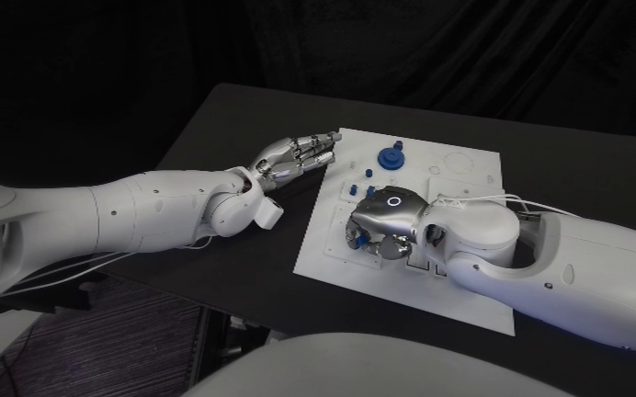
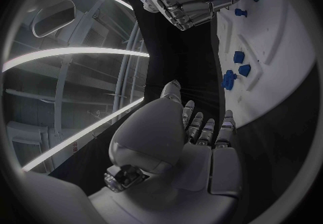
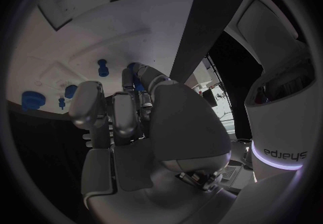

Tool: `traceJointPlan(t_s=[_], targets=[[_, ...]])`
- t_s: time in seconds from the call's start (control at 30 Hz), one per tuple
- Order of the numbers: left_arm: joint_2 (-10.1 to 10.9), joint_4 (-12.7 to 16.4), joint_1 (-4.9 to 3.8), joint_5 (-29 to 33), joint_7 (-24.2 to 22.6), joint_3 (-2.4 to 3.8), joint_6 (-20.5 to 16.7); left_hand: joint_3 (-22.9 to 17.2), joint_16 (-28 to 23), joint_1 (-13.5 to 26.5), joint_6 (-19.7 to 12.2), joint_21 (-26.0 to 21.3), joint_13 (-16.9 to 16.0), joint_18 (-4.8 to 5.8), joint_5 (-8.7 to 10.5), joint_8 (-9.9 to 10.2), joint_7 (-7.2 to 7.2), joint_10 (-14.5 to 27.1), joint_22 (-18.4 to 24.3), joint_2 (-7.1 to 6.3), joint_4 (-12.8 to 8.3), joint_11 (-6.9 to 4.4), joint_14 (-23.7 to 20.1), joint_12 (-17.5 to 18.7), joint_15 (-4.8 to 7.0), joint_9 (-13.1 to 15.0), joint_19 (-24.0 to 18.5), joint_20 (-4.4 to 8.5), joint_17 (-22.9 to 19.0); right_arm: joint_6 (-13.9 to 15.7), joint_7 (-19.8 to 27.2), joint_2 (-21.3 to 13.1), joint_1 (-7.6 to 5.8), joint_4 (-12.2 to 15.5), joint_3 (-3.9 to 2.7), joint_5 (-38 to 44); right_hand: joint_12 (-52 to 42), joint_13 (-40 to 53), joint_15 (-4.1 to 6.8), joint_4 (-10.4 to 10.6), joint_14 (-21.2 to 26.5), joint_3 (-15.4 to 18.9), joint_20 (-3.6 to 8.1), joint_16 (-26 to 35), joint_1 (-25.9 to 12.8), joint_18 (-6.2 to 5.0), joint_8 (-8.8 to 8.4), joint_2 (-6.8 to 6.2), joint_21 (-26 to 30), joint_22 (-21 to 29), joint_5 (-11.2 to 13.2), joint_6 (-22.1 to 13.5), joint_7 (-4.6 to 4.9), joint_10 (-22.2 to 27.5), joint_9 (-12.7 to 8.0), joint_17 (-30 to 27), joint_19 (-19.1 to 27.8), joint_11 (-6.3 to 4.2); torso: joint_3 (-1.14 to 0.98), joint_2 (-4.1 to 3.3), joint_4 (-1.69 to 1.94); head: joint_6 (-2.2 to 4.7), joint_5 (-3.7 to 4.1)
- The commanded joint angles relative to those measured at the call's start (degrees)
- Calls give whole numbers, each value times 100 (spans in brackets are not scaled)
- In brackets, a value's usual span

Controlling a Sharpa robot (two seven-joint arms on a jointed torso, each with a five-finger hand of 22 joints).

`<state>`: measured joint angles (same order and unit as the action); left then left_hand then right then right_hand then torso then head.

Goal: Assemble the parts on the task board

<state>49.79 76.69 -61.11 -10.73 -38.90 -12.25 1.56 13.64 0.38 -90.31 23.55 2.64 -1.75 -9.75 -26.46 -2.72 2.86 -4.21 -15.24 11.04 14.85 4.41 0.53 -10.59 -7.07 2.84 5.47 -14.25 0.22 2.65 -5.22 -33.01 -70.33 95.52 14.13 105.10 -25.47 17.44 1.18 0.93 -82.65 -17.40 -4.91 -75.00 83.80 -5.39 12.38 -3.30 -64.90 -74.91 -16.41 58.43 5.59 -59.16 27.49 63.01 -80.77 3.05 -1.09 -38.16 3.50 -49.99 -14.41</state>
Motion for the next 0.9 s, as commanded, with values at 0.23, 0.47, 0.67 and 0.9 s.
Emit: traceJointPlan(t_s=[0.23,0.47,0.67,0.9], targets=[[-25,-12,14,31,-421,5,87,-14,-20,-19,-37,8,-2,-64,-15,3,18,-34,13,36,-16,25,-4,6,29,-7,2,43,-4,-215,-96,29,62,-76,4,120,70,59,-22,-26,78,-65,-16,76,-139,20,-281,-4,111,-818,68,-226,157,100,-50,-63,97,23,1,-5,-3,-1,-27],[-44,-35,19,31,-418,5,103,-15,-21,-20,-35,7,-1,-64,-15,4,20,-30,15,37,-17,26,-5,13,28,-6,1,42,-5,-183,-56,28,78,-101,4,120,241,70,-121,49,155,-152,-88,141,-276,-1,-821,-90,272,-781,269,-978,54,448,-302,-163,174,142,-2,-2,1,-1,-20],[-53,-50,24,31,-416,5,109,-16,-21,-21,-37,7,0,-64,-15,4,21,-29,18,38,-18,26,-6,13,28,-7,0,42,-5,-107,-18,21,83,-113,4,120,392,34,-226,114,237,-177,-182,197,-365,-22,-889,-161,419,-747,386,-1544,-64,736,-544,-261,248,268,1,-4,0,-1,-24],[-56,-61,31,31,-411,5,113,-17,-21,-23,-38,7,1,-63,-12,5,22,-24,18,38,-20,27,-6,20,27,-7,0,42,-5,-45,-26,-1,85,-103,4,120,541,-13,-318,209,369,-17,-284,295,-495,-67,-881,-224,663,-691,647,-1938,-202,1157,-820,-445,360,376,0,-6,-3,-1,-23]])
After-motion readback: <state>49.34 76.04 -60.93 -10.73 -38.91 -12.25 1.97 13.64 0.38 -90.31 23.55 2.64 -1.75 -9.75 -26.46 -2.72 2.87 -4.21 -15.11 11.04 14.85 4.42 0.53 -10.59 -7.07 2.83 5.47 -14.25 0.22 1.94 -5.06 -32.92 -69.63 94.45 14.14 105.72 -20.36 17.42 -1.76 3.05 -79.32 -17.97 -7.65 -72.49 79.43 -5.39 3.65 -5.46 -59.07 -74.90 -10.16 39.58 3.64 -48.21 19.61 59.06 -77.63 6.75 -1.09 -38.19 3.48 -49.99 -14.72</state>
